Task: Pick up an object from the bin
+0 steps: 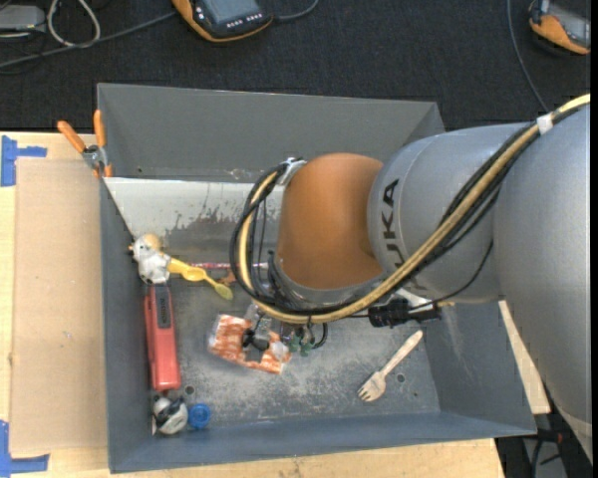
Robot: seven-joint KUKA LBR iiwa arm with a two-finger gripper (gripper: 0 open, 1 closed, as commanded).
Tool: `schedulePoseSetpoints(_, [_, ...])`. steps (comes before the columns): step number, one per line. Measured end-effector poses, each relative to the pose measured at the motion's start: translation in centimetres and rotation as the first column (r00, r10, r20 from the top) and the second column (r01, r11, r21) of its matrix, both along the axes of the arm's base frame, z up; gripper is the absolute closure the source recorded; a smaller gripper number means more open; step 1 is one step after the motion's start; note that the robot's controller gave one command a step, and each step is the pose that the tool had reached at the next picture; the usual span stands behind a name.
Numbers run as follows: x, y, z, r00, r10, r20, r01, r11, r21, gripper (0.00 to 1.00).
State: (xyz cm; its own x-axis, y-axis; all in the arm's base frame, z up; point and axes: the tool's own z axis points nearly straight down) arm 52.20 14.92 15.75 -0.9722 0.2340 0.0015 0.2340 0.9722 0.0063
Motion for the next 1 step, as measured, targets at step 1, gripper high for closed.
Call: schedulePoseSetpoints(1, [-0.04,-0.03,1.61,1.0,0.0,-0.002,0.0,1.0,0.0,1.0])
